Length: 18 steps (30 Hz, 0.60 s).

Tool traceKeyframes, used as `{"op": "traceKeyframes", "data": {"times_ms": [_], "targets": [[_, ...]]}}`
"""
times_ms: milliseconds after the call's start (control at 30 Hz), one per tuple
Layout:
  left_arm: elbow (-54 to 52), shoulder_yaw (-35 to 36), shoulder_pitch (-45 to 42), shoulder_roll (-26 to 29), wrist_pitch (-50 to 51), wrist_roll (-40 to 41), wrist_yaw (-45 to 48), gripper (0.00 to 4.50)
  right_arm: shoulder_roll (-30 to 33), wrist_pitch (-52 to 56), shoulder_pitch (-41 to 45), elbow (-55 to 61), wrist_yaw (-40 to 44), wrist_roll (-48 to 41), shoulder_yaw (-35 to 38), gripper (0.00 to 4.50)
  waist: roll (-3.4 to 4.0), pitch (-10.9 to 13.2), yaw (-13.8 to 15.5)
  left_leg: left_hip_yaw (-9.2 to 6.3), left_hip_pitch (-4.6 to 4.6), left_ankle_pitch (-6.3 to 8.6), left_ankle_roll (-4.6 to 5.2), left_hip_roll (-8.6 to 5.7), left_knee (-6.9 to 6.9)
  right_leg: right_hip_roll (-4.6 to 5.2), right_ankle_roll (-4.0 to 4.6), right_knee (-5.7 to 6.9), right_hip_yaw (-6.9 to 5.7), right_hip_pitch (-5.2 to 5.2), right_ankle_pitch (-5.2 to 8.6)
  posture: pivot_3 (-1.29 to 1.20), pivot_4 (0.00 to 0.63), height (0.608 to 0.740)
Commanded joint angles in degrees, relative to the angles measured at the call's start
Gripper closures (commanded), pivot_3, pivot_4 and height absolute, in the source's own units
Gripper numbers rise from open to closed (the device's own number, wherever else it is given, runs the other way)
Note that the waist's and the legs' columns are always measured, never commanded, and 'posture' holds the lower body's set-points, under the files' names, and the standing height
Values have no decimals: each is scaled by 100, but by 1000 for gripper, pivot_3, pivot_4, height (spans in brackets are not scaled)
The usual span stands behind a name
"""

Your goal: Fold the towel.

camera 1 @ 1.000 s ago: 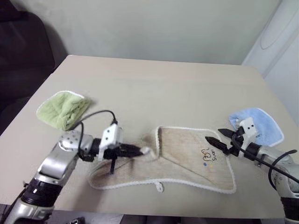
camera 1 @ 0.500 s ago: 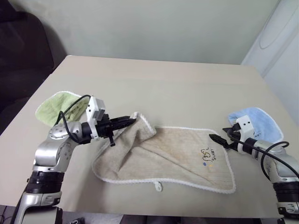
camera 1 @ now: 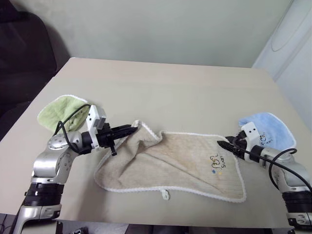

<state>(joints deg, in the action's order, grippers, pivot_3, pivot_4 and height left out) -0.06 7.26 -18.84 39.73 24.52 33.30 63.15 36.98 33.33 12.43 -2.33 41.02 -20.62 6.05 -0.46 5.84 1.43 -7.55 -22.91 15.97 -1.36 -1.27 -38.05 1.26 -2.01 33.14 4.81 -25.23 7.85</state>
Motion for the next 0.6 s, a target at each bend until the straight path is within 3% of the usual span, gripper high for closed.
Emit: {"op": "traceKeyframes", "data": {"times_ms": [33,100,367,600], "targets": [[-80,193,-5,37,-117,-9,-50,4500,42,-43,-11,90,70,14,36,3840,0,0,-1,0,0,0,0,0,0,0,0,0,0,0,0,0,150,740],[-70,221,-12,37,-116,8,-67,4500,55,-31,-34,136,82,-1,63,4478,-1,0,-1,0,0,0,0,0,0,0,0,0,0,0,0,0,150,740],[-186,414,53,-51,-94,128,-274,4500,286,-113,-134,461,192,-141,410,4478,-2,2,6,0,-1,1,-2,-1,0,0,0,-1,0,1,0,0,150,740],[-17,796,-572,-288,-219,251,-877,4500,696,-122,708,610,-104,-227,1050,4478,-8,11,9,3,-3,-3,-8,-3,-1,0,1,0,3,1,0,0,150,740]]}}
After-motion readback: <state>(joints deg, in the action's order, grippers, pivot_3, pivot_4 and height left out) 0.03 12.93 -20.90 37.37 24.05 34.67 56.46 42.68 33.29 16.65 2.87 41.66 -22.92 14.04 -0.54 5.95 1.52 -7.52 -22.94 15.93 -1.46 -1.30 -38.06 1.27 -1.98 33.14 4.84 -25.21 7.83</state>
